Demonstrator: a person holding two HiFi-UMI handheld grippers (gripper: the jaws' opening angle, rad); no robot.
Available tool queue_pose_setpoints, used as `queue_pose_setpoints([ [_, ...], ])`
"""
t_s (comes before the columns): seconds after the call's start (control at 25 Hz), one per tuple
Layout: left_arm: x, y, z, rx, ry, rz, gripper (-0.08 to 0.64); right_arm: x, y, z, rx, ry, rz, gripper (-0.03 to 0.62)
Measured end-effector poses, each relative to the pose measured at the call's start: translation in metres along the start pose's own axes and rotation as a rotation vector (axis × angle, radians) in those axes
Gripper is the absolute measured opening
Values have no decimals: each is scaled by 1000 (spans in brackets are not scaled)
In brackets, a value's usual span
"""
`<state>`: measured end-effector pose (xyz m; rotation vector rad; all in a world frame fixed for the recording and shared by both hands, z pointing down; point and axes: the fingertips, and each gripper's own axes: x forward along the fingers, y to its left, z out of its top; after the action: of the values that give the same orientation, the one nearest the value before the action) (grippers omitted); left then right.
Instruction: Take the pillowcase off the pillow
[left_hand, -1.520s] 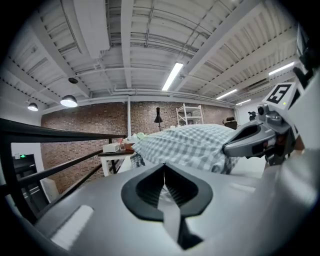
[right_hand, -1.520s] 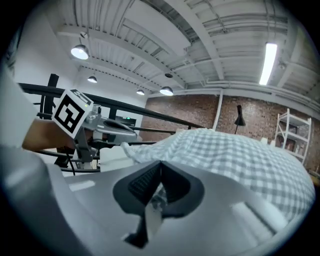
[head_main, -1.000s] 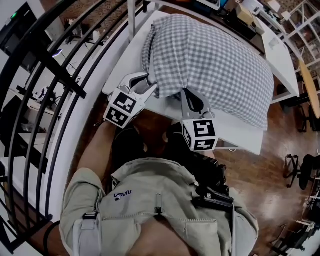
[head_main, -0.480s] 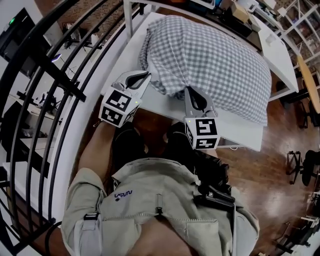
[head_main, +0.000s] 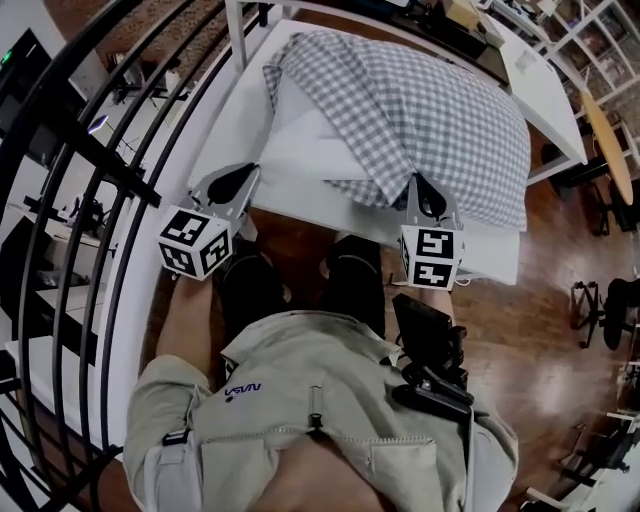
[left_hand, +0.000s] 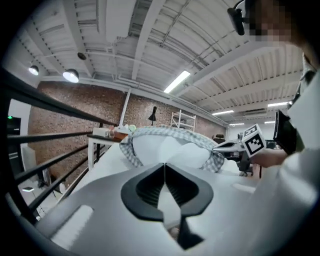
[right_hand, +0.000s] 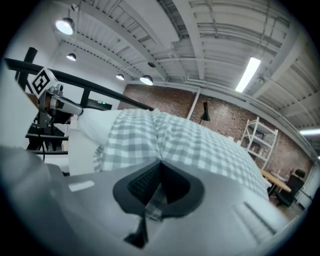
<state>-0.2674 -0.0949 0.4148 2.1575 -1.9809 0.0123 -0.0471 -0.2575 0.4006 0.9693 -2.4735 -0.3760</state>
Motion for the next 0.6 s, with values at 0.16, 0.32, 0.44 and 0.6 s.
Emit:
queue_pose_setpoints([
  [0.16, 3, -2, -37, -35, 60, 16, 17, 8, 12, -20, 10, 43, 4, 5],
  [0.32, 7, -4, -37, -27, 63, -9, 25, 12, 13, -21, 40, 43, 37, 6],
  [0.44, -5, -15, -18, -66, 2, -60, 78, -4, 17, -10, 134, 7, 130, 82],
  [0.6, -23, -12, 38, -2, -134, -41, 123, -36, 4, 46, 214, -159, 176, 132],
])
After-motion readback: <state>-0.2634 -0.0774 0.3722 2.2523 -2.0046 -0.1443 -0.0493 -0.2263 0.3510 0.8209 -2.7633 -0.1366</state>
